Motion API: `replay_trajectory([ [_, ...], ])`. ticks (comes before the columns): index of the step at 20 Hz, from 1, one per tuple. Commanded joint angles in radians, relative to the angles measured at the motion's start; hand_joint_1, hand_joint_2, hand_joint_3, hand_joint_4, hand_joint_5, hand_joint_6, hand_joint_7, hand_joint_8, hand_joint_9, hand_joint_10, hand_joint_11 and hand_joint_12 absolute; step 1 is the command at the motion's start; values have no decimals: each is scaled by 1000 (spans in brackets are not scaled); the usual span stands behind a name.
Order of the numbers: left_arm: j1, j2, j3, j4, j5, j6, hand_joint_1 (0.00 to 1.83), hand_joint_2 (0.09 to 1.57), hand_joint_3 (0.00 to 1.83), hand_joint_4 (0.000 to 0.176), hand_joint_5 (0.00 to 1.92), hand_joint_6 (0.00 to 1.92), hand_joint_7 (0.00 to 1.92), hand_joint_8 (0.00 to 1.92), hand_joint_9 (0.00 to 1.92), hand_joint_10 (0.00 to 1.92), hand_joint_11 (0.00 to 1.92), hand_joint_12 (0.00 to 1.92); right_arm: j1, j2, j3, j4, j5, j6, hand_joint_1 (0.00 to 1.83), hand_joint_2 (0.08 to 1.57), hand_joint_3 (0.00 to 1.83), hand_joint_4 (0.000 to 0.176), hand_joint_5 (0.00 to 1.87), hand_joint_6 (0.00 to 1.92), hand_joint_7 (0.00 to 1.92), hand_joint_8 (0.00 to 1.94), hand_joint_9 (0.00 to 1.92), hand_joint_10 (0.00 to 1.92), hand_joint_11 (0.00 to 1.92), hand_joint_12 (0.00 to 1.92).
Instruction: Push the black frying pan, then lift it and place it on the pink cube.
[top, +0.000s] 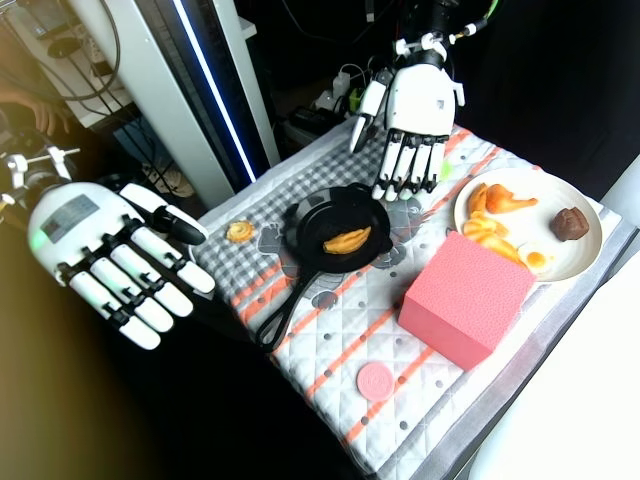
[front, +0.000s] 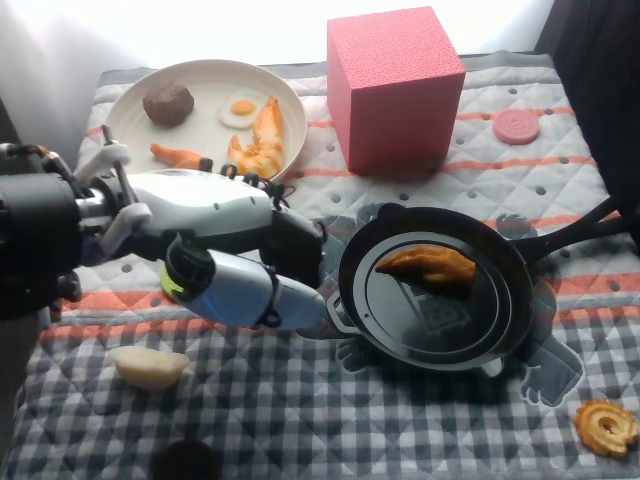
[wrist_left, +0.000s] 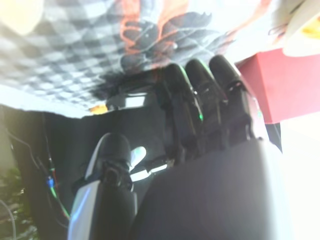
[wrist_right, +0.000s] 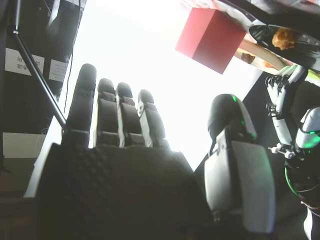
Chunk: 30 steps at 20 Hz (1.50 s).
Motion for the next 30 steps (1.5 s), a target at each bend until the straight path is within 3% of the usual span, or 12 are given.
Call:
replay_trajectory([
  [1,-3,9,-5,-10,-59,-4,166,1282,1,9,380,676,436,522,225,936,0,1141,5,2,7,-1,128,6,245,1228,0,45,0,0,0,0,0,0,0,509],
  [3,-1,17,-11,-10,-55,-4,154,1283,0,36,275,958,452,475,261,808,0,992,5,2,7,0,129,8,251,1227,0,43,0,0,0,0,15,4,0,617],
  [7,3,16,-6,-9,-48,-3,189,1273,0,28,396,703,579,161,395,495,0,1005,5,0,7,2,130,8,220,1228,0,57,0,0,0,0,0,0,0,380],
  [11,-8,-12,9,6,-45,-2,168,1284,0,28,384,626,609,123,348,586,0,1015,4,-1,8,2,130,8,219,1237,0,51,0,0,0,0,0,0,0,135],
  [12,-15,-25,15,15,-42,-2,200,1269,0,14,371,646,595,162,261,876,0,1136,4,-1,8,2,130,8,229,1232,0,45,0,0,0,0,0,0,0,112],
  [14,-15,-35,18,15,-48,-2,191,1268,0,12,375,660,562,275,248,953,0,1170,4,-1,8,2,130,8,241,1229,0,49,0,0,0,0,0,0,0,190],
  [15,-16,-39,19,15,-53,-2,219,1253,0,31,349,418,441,370,192,887,0,1078,4,-1,8,2,130,8,241,1218,0,62,0,0,0,0,0,0,0,206],
  [17,-18,-46,24,13,-64,-4,172,1275,1,55,391,110,410,116,164,670,0,822,4,-1,7,2,130,8,239,1221,0,60,0,0,0,0,0,0,0,293],
  [20,-24,-52,26,10,-72,-4,127,1274,0,51,375,2,416,2,308,243,0,735,4,-2,7,2,130,8,249,1213,0,67,0,0,0,0,0,0,0,262],
  [24,-23,-70,35,10,-74,-4,114,1278,0,84,228,1,494,0,316,395,0,798,4,-2,7,2,130,9,221,1212,1,58,0,0,0,0,0,0,0,56],
  [28,-23,-39,20,10,-81,-6,122,1291,7,42,395,49,482,14,345,251,0,799,-1,-2,7,2,134,13,218,1217,2,61,0,0,0,0,0,0,0,0],
  [30,-25,-20,12,10,-80,-6,132,1296,6,37,462,69,450,5,307,234,0,807,-2,-4,7,4,134,15,234,1224,4,63,0,0,0,0,0,0,3,2],
])
